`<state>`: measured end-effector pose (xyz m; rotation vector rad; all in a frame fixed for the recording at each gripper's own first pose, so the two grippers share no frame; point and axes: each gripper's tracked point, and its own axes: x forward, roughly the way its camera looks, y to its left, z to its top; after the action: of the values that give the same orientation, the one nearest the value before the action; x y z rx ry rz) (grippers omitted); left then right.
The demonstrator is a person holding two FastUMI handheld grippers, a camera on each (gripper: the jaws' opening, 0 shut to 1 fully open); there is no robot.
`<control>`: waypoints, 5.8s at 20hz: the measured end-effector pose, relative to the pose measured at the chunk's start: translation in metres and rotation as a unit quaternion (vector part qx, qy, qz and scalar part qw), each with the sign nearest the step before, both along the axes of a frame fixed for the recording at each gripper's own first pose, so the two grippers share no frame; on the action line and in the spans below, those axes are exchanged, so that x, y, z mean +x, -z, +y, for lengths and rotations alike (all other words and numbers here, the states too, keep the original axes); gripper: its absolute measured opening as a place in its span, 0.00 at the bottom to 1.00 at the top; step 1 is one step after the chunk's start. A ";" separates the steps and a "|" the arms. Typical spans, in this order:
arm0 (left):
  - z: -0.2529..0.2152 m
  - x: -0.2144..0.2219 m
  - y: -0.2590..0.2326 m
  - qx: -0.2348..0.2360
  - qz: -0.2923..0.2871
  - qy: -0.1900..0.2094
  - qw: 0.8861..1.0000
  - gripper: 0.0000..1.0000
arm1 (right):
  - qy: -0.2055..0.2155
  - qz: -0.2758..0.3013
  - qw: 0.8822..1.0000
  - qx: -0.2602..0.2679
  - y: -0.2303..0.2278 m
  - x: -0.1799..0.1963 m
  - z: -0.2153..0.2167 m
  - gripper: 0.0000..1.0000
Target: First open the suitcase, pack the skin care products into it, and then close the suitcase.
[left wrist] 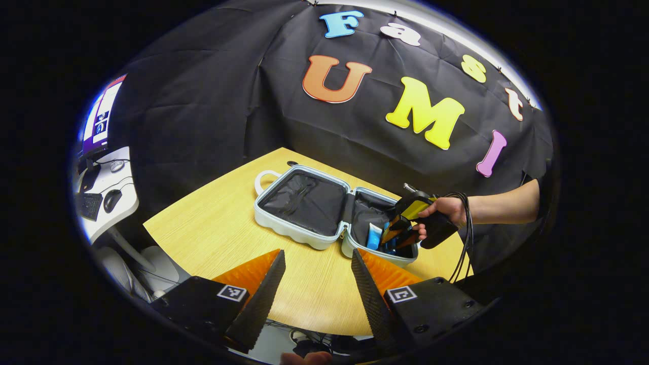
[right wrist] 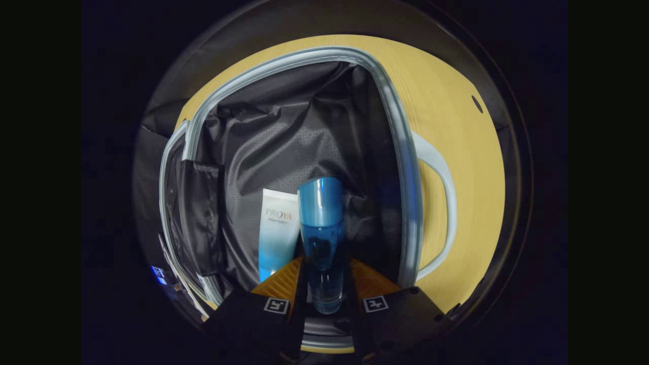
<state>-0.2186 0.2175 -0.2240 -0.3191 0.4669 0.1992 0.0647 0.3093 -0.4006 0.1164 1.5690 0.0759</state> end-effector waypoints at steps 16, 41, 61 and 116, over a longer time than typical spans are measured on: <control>0.067 0.061 0.010 -0.014 -0.041 0.015 0.999 0.85 | -0.049 -0.130 0.982 0.130 -0.116 -0.053 -0.025 0.69; 0.233 0.267 0.173 -0.143 0.100 -0.051 0.983 0.62 | -0.027 -0.371 0.925 0.081 -0.218 -0.096 -0.180 0.70; 0.093 0.260 -0.077 0.138 -0.040 -0.059 0.988 0.07 | -0.039 -0.504 0.853 0.132 -0.287 -0.094 -0.206 0.70; -0.276 0.231 -0.150 0.146 -0.211 0.110 0.960 0.93 | -0.003 -0.658 0.753 -0.027 -0.400 -0.042 -0.292 0.69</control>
<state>0.0123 -0.0582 -0.0739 -0.0145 0.0444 -0.0215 0.0228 0.0172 -0.0007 -0.0087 0.1373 0.0863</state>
